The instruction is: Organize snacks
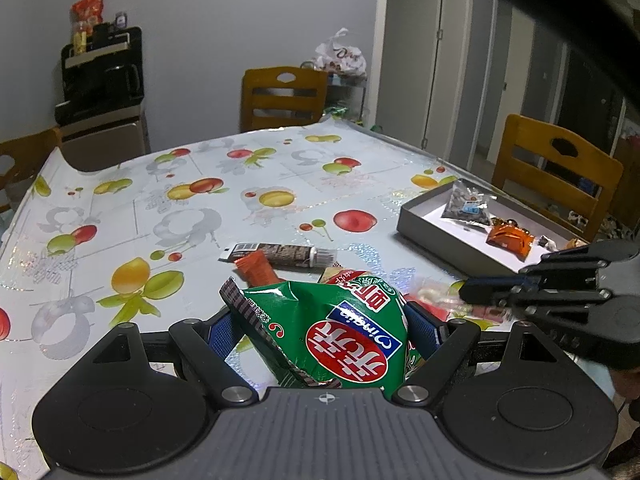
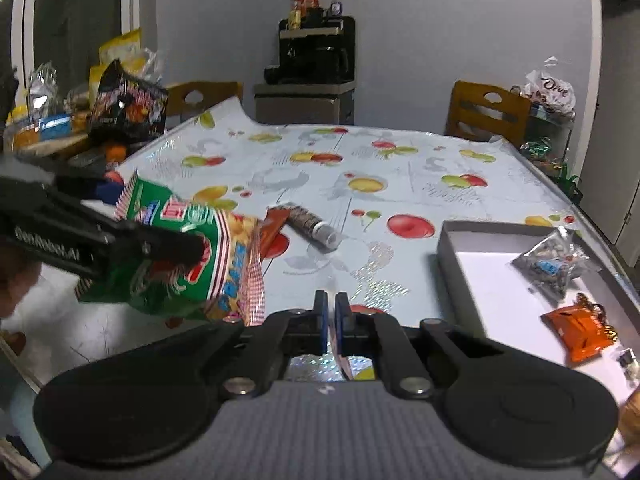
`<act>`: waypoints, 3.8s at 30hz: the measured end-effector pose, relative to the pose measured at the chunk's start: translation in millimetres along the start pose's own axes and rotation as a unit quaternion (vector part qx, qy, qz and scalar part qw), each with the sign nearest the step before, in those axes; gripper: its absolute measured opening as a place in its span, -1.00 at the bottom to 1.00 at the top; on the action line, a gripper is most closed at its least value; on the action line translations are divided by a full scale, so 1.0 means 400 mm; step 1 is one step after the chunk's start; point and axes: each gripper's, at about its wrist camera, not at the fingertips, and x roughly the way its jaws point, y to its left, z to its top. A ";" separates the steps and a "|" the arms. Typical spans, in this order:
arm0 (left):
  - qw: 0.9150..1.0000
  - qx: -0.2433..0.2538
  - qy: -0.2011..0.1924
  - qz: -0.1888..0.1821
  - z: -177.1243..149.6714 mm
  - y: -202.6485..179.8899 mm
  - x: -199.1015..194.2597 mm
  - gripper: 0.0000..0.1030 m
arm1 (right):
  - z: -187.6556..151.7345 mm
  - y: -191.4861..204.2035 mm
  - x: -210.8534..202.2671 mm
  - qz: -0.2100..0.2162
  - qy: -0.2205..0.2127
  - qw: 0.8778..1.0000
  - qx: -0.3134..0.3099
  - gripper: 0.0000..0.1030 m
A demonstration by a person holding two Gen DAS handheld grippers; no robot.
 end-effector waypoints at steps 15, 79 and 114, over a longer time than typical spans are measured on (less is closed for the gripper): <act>0.997 0.042 -0.059 -0.020 0.139 -0.124 0.056 0.60 | 0.024 -0.148 -0.139 -0.047 -0.064 0.996 0.046 -0.96; 0.986 0.078 -0.068 -0.128 0.265 -0.524 0.417 1.00 | -0.103 -0.599 -0.156 -0.211 -0.045 0.954 0.208 -0.11; 0.990 0.063 -0.110 -0.067 0.279 -0.261 0.092 1.00 | 0.056 -0.303 -0.176 -0.151 -0.046 0.977 0.144 0.12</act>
